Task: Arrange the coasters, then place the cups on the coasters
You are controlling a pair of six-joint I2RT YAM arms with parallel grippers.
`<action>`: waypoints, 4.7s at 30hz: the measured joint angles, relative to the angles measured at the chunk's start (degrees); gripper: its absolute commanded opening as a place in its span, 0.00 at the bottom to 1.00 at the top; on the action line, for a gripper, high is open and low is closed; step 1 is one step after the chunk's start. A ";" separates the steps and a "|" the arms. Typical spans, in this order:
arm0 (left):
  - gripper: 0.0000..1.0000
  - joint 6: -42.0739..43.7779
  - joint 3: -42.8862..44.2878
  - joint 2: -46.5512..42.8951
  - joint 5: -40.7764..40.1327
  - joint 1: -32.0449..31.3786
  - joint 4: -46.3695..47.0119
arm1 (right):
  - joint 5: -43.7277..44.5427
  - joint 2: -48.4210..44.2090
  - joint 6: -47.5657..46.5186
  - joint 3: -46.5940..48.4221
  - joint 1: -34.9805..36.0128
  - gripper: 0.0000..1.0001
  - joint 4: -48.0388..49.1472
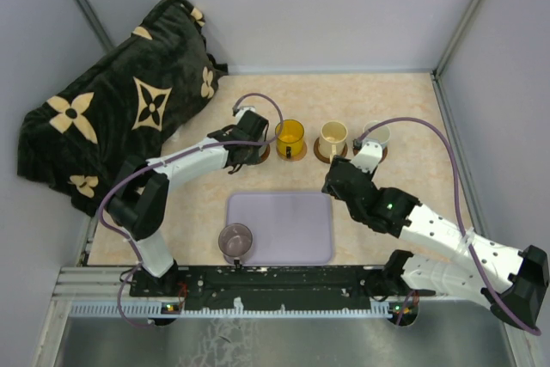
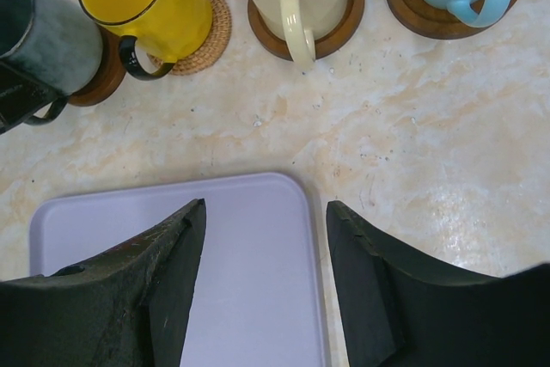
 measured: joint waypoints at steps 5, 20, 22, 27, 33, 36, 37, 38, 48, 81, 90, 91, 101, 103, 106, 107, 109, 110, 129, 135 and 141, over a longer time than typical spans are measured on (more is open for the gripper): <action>0.25 -0.59 -0.33 -0.07 -0.02 0.00 0.07 | -0.17 0.35 0.00 0.00 0.00 0.59 0.39; 0.42 -1.49 -1.29 -1.03 -0.37 0.00 0.11 | -0.63 0.96 -0.02 0.00 0.00 0.59 1.25; 0.42 -1.46 -1.68 -1.11 -0.39 0.00 0.20 | -0.66 0.96 0.00 0.00 0.00 0.59 1.25; 0.42 -1.46 -2.38 -1.11 -0.35 0.00 0.35 | -0.68 0.96 -0.02 0.00 0.00 0.59 1.25; 0.48 -1.44 -2.43 -1.14 -0.33 0.00 1.16 | -0.68 0.96 0.00 0.00 0.00 0.59 1.25; 0.69 -1.31 -2.75 -1.60 -0.31 0.00 1.14 | -0.72 0.96 0.00 0.00 0.00 0.59 1.27; 0.74 -1.31 -2.99 -1.99 -0.26 0.00 1.09 | -0.76 0.96 0.00 0.00 0.00 0.59 1.27; 0.78 -1.29 -3.23 -2.54 -0.22 0.00 1.03 | -0.85 0.96 0.00 0.00 0.00 0.59 1.25; 0.99 -0.07 -5.29 -13.09 0.09 -0.04 0.42 | -1.16 1.18 0.02 -0.02 0.00 0.59 1.33; 0.99 -2.08 -23.69 -49.44 9.94 -0.68 -15.82 | 1.62 5.07 -2.64 -0.07 0.00 0.70 1.79; 0.99 -6.43 -22.97 -52.54 12.74 -6.05 -23.17 | -0.94 6.36 -4.98 0.07 0.00 0.71 2.69; 0.99 -7.56 -22.18 -52.39 12.72 -7.80 -24.70 | -0.96 6.34 -4.98 0.07 0.00 0.71 2.78; 0.99 -20.50 -16.76 -50.07 11.85 -22.47 -35.82 | -1.79 6.34 -5.90 -0.33 0.00 0.72 5.95; 0.99 -24.85 -16.76 -49.33 11.15 -26.82 -37.88 | -2.12 6.34 -6.29 -0.98 0.00 0.72 6.69; 0.99 -31.19 -16.72 -46.18 10.12 -34.32 -40.59 | -2.56 6.32 -6.78 -2.08 0.00 0.72 7.56; 0.99 -32.94 -16.63 -44.72 9.90 -36.39 -41.38 | -2.69 6.29 -6.88 -2.45 0.00 0.72 7.76; 0.99 -36.59 -15.82 -40.50 9.27 -40.63 -43.34 | -2.95 5.95 -7.10 -3.23 0.00 0.72 8.07; 0.99 -38.21 -15.41 -38.66 9.03 -42.27 -43.93 | -3.06 5.55 -7.13 -3.76 0.00 0.72 8.17; 0.73 -46.60 -23.39 -38.97 5.14 -47.43 -39.50 | -3.65 -0.50 -5.33 -5.77 0.00 0.72 7.63; 0.72 -45.99 -24.33 -37.59 3.54 -47.43 -37.05 | -3.69 -0.39 -4.94 -5.75 0.00 0.72 7.65; 0.65 -45.92 -26.56 -37.59 2.03 -47.41 -35.69 | -3.78 0.50 -4.92 -5.75 0.00 0.72 7.65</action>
